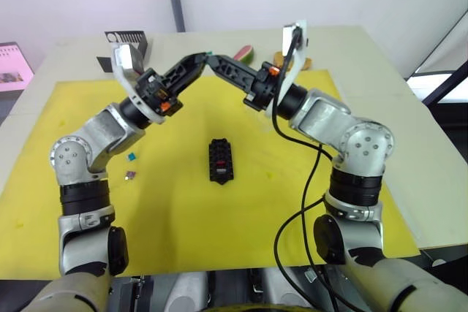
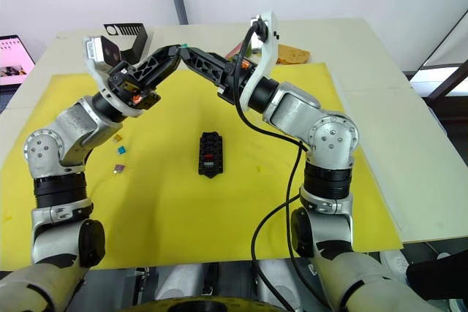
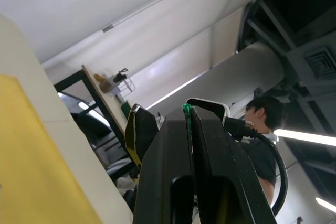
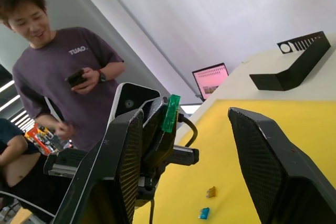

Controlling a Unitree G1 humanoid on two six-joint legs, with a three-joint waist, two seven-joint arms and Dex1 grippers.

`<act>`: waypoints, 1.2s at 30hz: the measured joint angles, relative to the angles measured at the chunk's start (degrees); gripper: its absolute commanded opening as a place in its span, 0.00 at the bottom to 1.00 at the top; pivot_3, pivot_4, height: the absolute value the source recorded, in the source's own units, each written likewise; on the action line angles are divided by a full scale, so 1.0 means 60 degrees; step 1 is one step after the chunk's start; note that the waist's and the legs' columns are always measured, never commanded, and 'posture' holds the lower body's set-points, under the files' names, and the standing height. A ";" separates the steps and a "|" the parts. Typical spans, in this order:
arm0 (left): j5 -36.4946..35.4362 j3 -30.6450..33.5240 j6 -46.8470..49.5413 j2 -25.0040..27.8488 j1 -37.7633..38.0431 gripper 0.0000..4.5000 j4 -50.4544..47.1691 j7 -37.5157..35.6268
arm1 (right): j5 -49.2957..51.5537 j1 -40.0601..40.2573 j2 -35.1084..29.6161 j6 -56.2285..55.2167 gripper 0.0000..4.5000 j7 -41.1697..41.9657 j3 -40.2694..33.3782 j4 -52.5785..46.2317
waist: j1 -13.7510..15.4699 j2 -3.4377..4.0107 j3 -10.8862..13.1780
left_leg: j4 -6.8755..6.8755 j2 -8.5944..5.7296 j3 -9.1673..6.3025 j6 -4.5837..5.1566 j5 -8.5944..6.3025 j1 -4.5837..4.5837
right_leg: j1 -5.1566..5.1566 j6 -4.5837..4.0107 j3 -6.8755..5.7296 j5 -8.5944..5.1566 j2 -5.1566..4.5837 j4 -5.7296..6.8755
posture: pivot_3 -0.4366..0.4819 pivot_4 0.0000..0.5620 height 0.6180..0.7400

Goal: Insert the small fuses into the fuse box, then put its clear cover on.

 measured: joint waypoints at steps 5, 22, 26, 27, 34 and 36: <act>0.0061 -0.0002 0.0000 -0.0001 0.0003 0.00 0.0000 -0.0127 | 0.0094 0.0000 -0.0092 0.0000 0.35 -0.0003 0.0023 -0.0003 | 0.0000 0.0000 0.0000 | 0.0000 0.0000 0.0000 0.0002 -0.0001 0.0000 | 0.0000 0.0000 0.0000 0.0000 0.0000 -0.0001 | 0.48 0.27 1.00; 0.0253 -0.0020 -0.0069 -0.0053 0.0041 0.00 -0.0006 -0.0337 | 0.0416 0.0000 -0.0194 -0.0051 0.02 -0.0101 0.0211 -0.0039 | 0.0003 0.0001 0.0000 | -0.0001 0.0000 0.0000 0.0010 -0.0005 -0.0002 | 0.0000 0.0000 0.0000 0.0000 0.0000 -0.0004 | 0.48 0.27 1.00; 0.0253 -0.0027 -0.0090 -0.0057 0.0062 0.00 -0.0007 -0.0346 | 0.0418 0.0000 -0.0214 -0.0084 0.02 -0.0122 0.0261 -0.0039 | 0.0007 0.0001 0.0000 | -0.0001 0.0000 0.0000 0.0012 -0.0006 -0.0003 | 0.0000 0.0000 0.0000 0.0000 0.0000 -0.0006 | 0.48 0.27 1.00; 0.0253 -0.0027 -0.0098 -0.0057 0.0063 0.00 -0.0008 -0.0354 | 0.0426 0.0000 -0.0215 -0.0107 0.02 -0.0129 0.0275 -0.0039 | 0.0006 0.0001 0.0001 | -0.0001 0.0000 0.0000 0.0012 -0.0007 -0.0003 | 0.0000 0.0000 0.0000 0.0000 0.0000 -0.0006 | 0.48 0.27 1.00; 0.0469 -0.0037 0.0312 0.0779 0.0452 0.42 -0.0135 -0.0943 | 0.1129 0.0001 -0.0369 -0.0101 0.00 -0.0381 0.0200 -0.0086 | -0.0046 0.0007 0.0004 | -0.0012 0.0002 0.0000 0.0018 -0.0010 0.0000 | -0.0003 -0.0001 0.0001 -0.0001 0.0002 -0.0007 | 0.48 0.27 1.00; 0.0608 0.0049 0.0733 0.1627 0.0884 0.66 -0.0197 -0.1620 | 0.1563 0.0024 -0.0604 0.0000 0.00 -0.0467 0.0127 -0.0207 | -0.0066 0.0011 0.0007 | -0.0016 0.0004 -0.0001 0.0022 -0.0012 -0.0002 | -0.0006 -0.0003 0.0001 -0.0002 0.0004 -0.0009 | 0.48 0.27 1.00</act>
